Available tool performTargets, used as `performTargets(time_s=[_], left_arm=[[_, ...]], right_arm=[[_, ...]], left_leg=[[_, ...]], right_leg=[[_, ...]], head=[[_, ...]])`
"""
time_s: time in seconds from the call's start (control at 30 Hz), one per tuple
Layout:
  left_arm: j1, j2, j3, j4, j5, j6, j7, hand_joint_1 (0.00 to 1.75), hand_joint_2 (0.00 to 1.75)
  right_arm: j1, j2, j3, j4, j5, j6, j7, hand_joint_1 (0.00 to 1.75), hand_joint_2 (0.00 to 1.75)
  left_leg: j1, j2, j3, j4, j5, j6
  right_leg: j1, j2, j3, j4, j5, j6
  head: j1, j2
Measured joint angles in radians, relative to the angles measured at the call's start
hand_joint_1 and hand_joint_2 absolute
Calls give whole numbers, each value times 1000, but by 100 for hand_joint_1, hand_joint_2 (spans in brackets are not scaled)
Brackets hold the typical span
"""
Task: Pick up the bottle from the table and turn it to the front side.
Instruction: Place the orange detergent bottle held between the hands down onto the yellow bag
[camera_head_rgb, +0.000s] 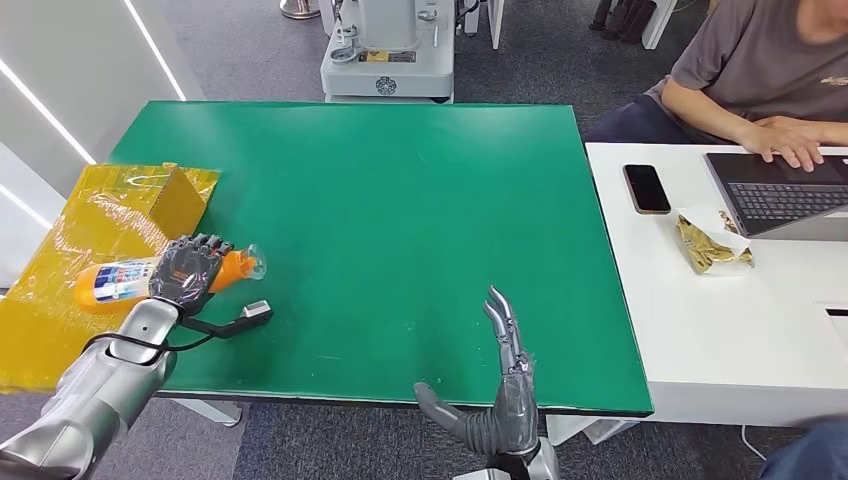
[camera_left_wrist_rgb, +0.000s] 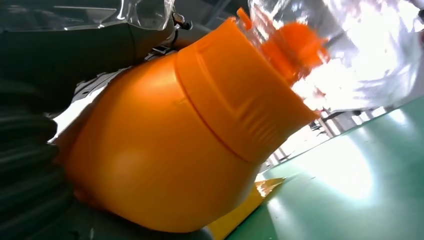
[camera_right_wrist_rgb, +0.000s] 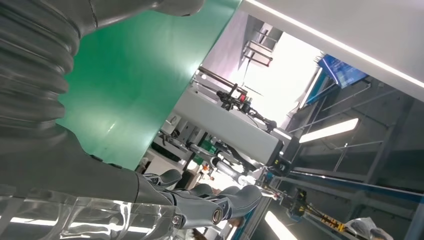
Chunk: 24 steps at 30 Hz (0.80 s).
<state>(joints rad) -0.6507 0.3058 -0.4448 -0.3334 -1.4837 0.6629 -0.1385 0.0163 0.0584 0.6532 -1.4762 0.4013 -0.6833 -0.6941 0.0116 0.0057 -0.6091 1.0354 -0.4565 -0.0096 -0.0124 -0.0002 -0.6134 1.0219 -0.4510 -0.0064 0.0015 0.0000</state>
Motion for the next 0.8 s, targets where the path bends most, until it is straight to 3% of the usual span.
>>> performTargets(time_s=[0.33,0.67,0.8], left_arm=[[4,-2,12,0,-20,19,89,0,175],[18,1,28,-2,-24,28,112,0,175],[47,7,49,-67,-26,29,144,0,175]], right_arm=[[-29,-3,21,18,-34,0,2,0,175],[-46,-7,30,38,-47,0,0,0,175],[-47,-7,30,42,-48,0,-1,0,175]], left_leg=[[0,0,0,0,0,0],[0,0,0,0,0,0],[0,0,0,0,0,0]], right_leg=[[0,0,0,0,0,0],[0,0,0,0,0,0],[0,0,0,0,0,0]], head=[[0,0],[0,0],[0,0]])
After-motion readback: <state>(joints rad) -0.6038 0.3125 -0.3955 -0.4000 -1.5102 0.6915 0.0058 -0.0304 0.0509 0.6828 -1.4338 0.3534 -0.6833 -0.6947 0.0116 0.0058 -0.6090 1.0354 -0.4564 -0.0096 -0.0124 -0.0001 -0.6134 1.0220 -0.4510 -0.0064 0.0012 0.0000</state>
